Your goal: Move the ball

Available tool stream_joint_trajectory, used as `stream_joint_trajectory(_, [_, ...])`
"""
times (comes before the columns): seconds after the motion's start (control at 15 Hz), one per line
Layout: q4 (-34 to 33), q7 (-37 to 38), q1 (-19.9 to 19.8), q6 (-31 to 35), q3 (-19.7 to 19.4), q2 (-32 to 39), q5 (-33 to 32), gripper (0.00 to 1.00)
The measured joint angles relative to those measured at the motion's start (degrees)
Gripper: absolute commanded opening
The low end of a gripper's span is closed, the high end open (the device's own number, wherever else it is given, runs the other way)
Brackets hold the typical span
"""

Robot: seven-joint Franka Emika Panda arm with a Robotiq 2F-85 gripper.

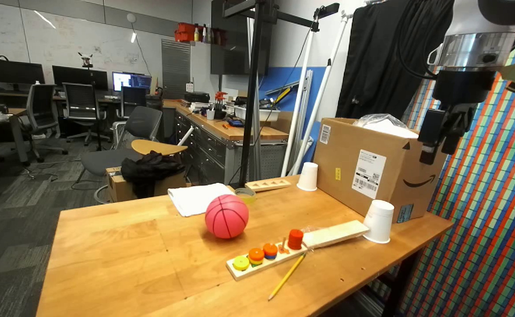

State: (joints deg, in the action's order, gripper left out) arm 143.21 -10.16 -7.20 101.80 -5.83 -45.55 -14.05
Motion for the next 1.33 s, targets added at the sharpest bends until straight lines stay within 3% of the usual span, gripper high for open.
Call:
stream_joint_trajectory(0.73, [0.5,0.0,0.6,0.0,0.1,0.0,0.0,1.00])
stream_joint_trajectory(1.33, [5.6,-1.6,12.8,3.6,4.0,0.2,3.8,1.00])
